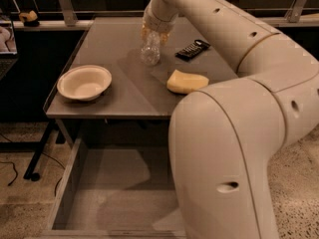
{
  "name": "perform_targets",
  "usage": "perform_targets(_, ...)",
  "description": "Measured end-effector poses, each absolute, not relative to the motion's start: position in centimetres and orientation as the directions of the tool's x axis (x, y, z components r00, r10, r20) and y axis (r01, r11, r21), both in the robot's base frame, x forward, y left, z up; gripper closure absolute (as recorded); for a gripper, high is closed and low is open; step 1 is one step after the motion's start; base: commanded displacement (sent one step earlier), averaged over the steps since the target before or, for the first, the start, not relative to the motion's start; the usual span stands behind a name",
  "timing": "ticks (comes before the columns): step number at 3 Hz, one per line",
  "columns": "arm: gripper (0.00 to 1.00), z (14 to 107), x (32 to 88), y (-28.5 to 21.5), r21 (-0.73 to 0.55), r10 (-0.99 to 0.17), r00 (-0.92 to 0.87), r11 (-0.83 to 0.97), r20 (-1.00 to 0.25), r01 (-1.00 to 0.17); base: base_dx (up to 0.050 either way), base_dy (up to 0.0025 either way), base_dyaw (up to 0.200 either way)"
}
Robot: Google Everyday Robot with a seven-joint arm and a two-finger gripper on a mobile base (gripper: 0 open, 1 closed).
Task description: Place water bottle into top drawer
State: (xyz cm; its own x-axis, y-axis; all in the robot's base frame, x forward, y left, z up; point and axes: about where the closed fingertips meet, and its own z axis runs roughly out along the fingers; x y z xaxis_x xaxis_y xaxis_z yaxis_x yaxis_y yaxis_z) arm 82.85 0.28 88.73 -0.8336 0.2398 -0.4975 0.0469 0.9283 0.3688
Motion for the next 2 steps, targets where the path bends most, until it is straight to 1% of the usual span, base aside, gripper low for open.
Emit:
perform_targets(1, 1.0, 90.1, 80.9, -0.2, 0.426, 0.142, -0.851, 0.899, -0.505, -0.103, 0.0, 0.0, 0.0)
perform_targets(2, 1.0, 89.6, 78.3, -1.6, 0.452, 0.023, -0.87, 0.861, -0.493, -0.234, 0.0, 0.0, 0.0)
